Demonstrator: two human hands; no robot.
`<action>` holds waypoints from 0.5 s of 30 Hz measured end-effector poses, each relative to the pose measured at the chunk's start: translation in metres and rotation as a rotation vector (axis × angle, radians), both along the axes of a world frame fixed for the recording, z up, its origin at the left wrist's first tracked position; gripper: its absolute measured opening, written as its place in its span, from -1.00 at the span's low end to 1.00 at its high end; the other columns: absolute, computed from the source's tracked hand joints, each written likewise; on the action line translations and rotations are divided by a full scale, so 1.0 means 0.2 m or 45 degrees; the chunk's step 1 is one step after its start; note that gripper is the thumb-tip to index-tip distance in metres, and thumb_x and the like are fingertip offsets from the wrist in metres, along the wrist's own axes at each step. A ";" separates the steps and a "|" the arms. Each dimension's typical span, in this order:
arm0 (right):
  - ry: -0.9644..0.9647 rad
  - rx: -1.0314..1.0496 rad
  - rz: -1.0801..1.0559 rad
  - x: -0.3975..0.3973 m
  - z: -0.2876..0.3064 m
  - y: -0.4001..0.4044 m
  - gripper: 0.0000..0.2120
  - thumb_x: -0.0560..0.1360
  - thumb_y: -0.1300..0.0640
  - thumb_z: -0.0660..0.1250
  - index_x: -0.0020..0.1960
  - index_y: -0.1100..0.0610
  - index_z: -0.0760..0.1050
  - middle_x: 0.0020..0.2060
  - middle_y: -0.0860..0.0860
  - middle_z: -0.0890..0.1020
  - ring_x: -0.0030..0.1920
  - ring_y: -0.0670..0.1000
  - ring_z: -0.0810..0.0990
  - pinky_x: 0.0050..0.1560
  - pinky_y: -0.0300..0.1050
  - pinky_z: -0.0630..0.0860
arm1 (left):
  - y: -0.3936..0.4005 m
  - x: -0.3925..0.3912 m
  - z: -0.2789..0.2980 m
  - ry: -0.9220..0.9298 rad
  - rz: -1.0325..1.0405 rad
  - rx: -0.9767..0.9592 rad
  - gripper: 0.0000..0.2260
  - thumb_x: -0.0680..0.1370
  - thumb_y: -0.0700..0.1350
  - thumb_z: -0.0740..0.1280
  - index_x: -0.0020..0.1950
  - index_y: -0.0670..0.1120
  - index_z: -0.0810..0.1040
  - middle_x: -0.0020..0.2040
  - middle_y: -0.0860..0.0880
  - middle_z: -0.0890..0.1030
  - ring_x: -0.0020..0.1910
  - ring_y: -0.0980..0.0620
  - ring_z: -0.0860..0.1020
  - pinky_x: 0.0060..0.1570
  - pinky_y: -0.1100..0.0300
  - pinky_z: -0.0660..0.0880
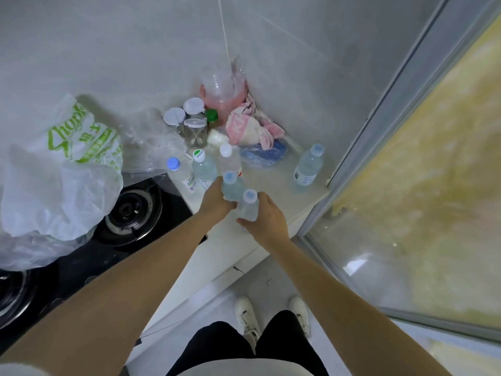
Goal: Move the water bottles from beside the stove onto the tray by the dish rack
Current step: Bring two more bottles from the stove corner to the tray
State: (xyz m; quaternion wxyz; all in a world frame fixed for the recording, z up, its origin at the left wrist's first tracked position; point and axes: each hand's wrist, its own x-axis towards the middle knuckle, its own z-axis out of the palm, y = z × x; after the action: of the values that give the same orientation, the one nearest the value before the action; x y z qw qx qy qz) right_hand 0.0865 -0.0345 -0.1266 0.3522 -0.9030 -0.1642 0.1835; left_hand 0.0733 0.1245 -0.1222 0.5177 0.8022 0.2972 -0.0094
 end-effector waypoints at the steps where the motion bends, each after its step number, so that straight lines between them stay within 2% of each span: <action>1: 0.003 -0.001 -0.008 0.02 0.00 -0.02 -0.45 0.38 -0.04 0.60 0.22 0.08 0.40 0.12 0.02 0.58 0.09 0.12 0.60 -0.04 -0.11 0.40 | -0.01 0.02 -0.01 -0.008 0.016 0.013 -0.69 0.50 -0.24 0.51 0.07 0.06 0.49 0.03 0.02 0.61 0.09 -0.07 0.61 0.04 0.03 0.59; 2: 0.007 -0.008 -0.013 0.03 0.00 -0.04 -0.44 0.38 -0.04 0.60 0.23 0.08 0.40 0.13 0.02 0.59 0.09 0.13 0.60 -0.04 -0.10 0.40 | -0.03 0.03 -0.02 0.006 0.034 0.034 -0.67 0.47 -0.24 0.53 0.07 0.05 0.49 0.03 0.02 0.61 0.07 -0.06 0.60 0.03 0.07 0.55; 4: -0.001 -0.019 -0.026 0.07 0.01 -0.09 -0.44 0.37 -0.05 0.60 0.23 0.08 0.42 0.11 0.02 0.59 0.09 0.13 0.61 -0.06 -0.10 0.39 | -0.04 0.04 -0.03 0.019 0.077 0.038 -0.55 0.39 -0.22 0.59 0.18 0.00 0.50 0.10 0.02 0.61 0.08 -0.01 0.58 0.07 0.09 0.52; 6: -0.018 -0.027 -0.029 0.11 0.03 -0.13 -0.45 0.37 -0.07 0.60 0.22 0.08 0.43 0.09 0.01 0.60 0.07 0.13 0.61 -0.06 -0.12 0.37 | -0.04 0.01 -0.05 0.006 0.141 -0.011 -0.40 0.32 -0.15 0.63 0.30 0.02 0.49 0.18 0.04 0.63 0.16 -0.02 0.60 0.19 0.01 0.56; 9: -0.078 -0.023 -0.008 0.17 0.10 -0.17 -0.44 0.35 -0.13 0.60 0.19 0.07 0.44 0.06 -0.01 0.61 0.05 0.10 0.61 -0.06 -0.12 0.39 | -0.04 -0.07 -0.04 -0.027 0.196 -0.056 -0.34 0.27 -0.05 0.63 0.33 0.12 0.50 0.22 0.09 0.64 0.21 -0.02 0.60 0.24 -0.05 0.56; 11: -0.138 -0.016 0.054 0.21 0.17 -0.17 -0.42 0.34 -0.19 0.59 0.19 0.06 0.46 0.05 -0.03 0.63 0.05 0.09 0.63 -0.04 -0.09 0.47 | -0.04 -0.15 0.03 -0.067 0.197 -0.086 -0.38 0.30 -0.09 0.65 0.32 0.08 0.53 0.17 0.12 0.65 0.18 0.04 0.62 0.17 0.14 0.57; 13: -0.167 0.003 0.148 0.25 0.27 -0.14 -0.43 0.30 -0.25 0.58 0.15 0.01 0.48 0.01 -0.06 0.65 0.03 0.09 0.65 -0.02 -0.04 0.55 | -0.03 -0.25 0.14 -0.086 0.182 -0.032 -0.48 0.34 -0.16 0.65 0.22 0.06 0.55 0.06 0.18 0.64 0.05 0.20 0.61 -0.01 0.43 0.51; 15: -0.184 0.045 0.276 0.28 0.39 -0.10 -0.47 0.28 -0.25 0.57 0.08 -0.02 0.48 -0.04 -0.08 0.66 -0.01 0.09 0.65 -0.03 0.01 0.59 | 0.00 -0.36 0.28 -0.113 0.172 0.021 -0.53 0.32 -0.16 0.67 0.14 0.07 0.58 0.00 0.17 0.68 -0.01 0.23 0.63 -0.05 0.38 0.51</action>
State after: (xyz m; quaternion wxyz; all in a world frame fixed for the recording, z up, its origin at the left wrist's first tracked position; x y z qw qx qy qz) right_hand 0.1422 -0.0547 -0.0496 0.3332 -0.8845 -0.2890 0.1521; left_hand 0.0015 0.1251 -0.0666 0.5232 0.7842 0.3276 0.0635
